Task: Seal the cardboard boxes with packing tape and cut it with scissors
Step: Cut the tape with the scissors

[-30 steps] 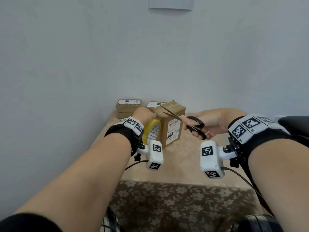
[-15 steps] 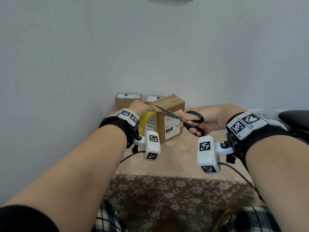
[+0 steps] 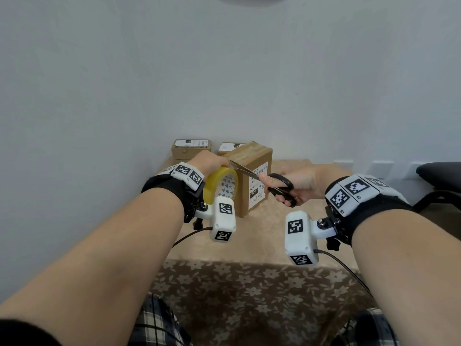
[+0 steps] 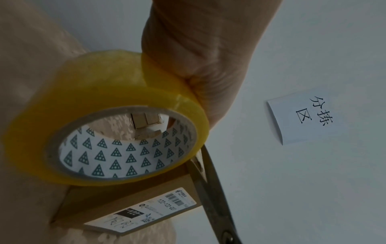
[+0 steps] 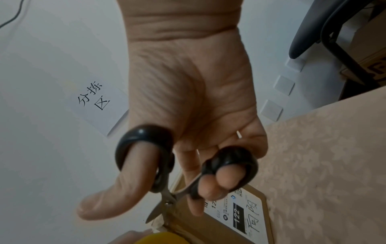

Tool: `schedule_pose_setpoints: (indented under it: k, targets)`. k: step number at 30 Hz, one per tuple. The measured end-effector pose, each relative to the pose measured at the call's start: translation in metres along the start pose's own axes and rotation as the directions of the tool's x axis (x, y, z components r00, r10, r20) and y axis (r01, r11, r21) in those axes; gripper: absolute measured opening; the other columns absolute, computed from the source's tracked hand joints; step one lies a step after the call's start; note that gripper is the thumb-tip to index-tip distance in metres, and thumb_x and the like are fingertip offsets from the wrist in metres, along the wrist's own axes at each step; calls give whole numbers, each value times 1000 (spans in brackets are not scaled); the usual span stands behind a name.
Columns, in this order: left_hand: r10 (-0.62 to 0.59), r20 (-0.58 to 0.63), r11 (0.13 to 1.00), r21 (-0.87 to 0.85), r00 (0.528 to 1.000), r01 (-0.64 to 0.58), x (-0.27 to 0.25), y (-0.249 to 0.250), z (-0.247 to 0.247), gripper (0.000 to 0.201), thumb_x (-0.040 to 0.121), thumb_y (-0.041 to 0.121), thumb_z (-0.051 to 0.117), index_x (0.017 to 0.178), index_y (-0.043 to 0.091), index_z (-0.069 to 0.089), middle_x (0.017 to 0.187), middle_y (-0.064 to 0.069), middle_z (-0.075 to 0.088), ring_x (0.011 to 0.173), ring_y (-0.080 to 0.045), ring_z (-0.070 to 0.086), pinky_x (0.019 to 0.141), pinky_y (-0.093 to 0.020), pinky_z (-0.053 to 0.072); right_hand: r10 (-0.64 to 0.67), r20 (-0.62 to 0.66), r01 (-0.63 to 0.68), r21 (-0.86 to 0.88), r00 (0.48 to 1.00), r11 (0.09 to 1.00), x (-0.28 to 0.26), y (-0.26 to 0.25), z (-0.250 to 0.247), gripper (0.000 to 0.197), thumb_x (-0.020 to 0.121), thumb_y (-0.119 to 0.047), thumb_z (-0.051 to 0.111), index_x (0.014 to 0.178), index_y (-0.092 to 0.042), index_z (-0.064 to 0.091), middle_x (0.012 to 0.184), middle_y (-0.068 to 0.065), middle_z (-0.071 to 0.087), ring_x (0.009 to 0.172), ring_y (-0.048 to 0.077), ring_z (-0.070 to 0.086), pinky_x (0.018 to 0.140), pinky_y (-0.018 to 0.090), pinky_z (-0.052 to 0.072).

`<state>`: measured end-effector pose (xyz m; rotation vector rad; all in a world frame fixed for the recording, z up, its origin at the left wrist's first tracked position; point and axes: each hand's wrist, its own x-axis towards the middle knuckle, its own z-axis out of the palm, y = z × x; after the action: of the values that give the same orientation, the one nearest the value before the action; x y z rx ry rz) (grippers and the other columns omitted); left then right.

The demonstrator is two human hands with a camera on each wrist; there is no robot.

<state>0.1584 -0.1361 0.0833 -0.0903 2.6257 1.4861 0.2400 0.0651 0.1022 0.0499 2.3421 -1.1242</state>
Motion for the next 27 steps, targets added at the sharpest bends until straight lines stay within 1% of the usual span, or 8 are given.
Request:
schedule_pose_setpoints:
  k: [3, 7, 13, 16, 19, 22, 24, 27]
  targets:
    - [2, 15, 999, 48, 1000, -3, -1, -2, -6, 32, 74, 29, 73, 97, 5, 72, 94, -12, 71, 86, -26, 67, 83, -37, 53, -10, -3, 10, 29, 1000, 1000, 4, 4, 2, 51, 78, -66, 48, 91, -17, 55, 61, -2, 49, 54, 10, 45, 61, 23, 34]
    - [10, 9, 997, 78, 1000, -11, 0, -6, -10, 32, 77, 29, 71, 98, 5, 71, 95, -12, 70, 84, -24, 65, 78, -34, 52, -26, 15, 25, 46, 1000, 999, 7, 3, 5, 61, 66, -68, 50, 96, -15, 55, 63, -1, 49, 57, 11, 45, 63, 23, 39]
    - [-15, -10, 999, 41, 1000, 16, 2, -9, -15, 29, 78, 25, 71, 98, 4, 69, 86, -9, 67, 70, -19, 61, 59, -26, 49, -62, 60, 57, 85, 996, 995, 13, 1, 9, 53, 84, -64, 40, 99, -13, 51, 63, -2, 47, 53, 9, 45, 60, 21, 39]
    - [-43, -10, 999, 16, 999, 43, 2, -9, -17, 29, 76, 25, 72, 97, 4, 69, 82, -8, 66, 68, -20, 61, 57, -26, 48, -95, 97, 88, 71, 991, 994, 16, -2, 9, 81, 62, -79, 48, 106, -11, 48, 62, -2, 47, 53, 10, 44, 63, 23, 38]
    - [-52, -4, 999, -15, 999, 52, 3, -9, -15, 31, 75, 23, 73, 99, 3, 70, 81, -9, 67, 68, -20, 61, 56, -26, 47, -144, 152, 137, 54, 978, 989, 21, -2, 6, 110, 22, -89, 63, 101, -13, 51, 58, -5, 50, 49, 8, 47, 63, 22, 39]
    - [-47, -2, 999, -21, 999, 47, 4, -8, -14, 32, 73, 25, 74, 98, 3, 70, 84, -10, 68, 71, -22, 62, 58, -27, 48, -163, 167, 158, 42, 972, 987, 26, -1, 4, 114, 12, -88, 67, 98, -14, 52, 58, -5, 51, 49, 8, 48, 63, 22, 41]
    - [-43, 7, 999, -28, 999, 43, 4, -7, -14, 31, 73, 24, 74, 96, 4, 70, 86, -11, 69, 72, -22, 63, 59, -28, 49, -158, 146, 154, 39, 977, 987, 27, -1, 5, 114, 15, -88, 67, 99, -13, 53, 58, -4, 51, 49, 9, 48, 63, 23, 41]
    - [-41, 18, 999, -16, 999, 41, 2, -4, -13, 29, 73, 26, 74, 94, 4, 71, 88, -11, 70, 74, -24, 64, 61, -28, 50, -139, 114, 135, 45, 984, 990, 28, -2, 7, 97, 47, -87, 56, 105, -9, 51, 60, -3, 51, 50, 10, 48, 63, 24, 41]
